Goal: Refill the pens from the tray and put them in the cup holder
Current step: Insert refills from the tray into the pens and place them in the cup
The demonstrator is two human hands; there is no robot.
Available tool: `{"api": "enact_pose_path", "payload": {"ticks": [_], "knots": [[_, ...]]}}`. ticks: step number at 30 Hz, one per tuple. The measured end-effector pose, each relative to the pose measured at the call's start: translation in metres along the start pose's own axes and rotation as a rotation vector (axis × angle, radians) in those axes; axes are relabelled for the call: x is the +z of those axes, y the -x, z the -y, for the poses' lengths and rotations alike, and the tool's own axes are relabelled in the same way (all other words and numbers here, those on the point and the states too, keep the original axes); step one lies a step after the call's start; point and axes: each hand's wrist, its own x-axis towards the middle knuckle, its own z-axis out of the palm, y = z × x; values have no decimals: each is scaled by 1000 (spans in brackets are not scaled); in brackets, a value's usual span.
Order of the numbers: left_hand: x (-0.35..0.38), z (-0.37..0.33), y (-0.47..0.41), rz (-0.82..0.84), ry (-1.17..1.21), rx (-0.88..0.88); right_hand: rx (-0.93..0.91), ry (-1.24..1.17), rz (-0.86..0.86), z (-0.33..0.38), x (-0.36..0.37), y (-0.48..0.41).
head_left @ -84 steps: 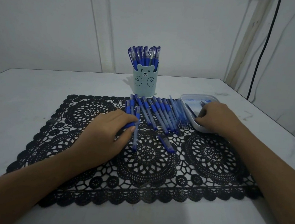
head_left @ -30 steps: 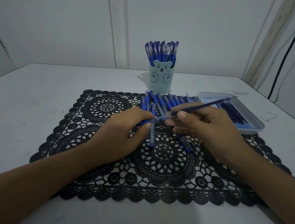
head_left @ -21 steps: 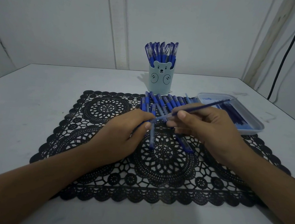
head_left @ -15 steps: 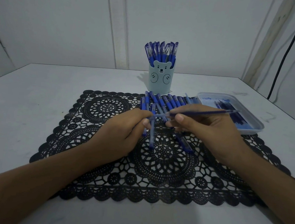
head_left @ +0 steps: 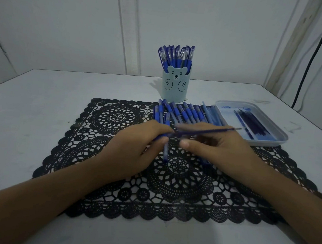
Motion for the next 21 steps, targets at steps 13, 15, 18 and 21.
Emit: {"api": "enact_pose_path", "payload": {"ticks": [13, 15, 18, 21], "knots": [[1, 3, -3, -135, -5, -67, -150, 825, 40, -27, 1, -5], [2, 4, -3, -136, -5, -61, -157, 832, 36, -29, 1, -6], [2, 3, -3, -137, -8, -56, -193, 744, -46, -28, 2, -7], [1, 3, -2, -141, -1, -57, -185, 556, -260, -22, -3, -8]]}}
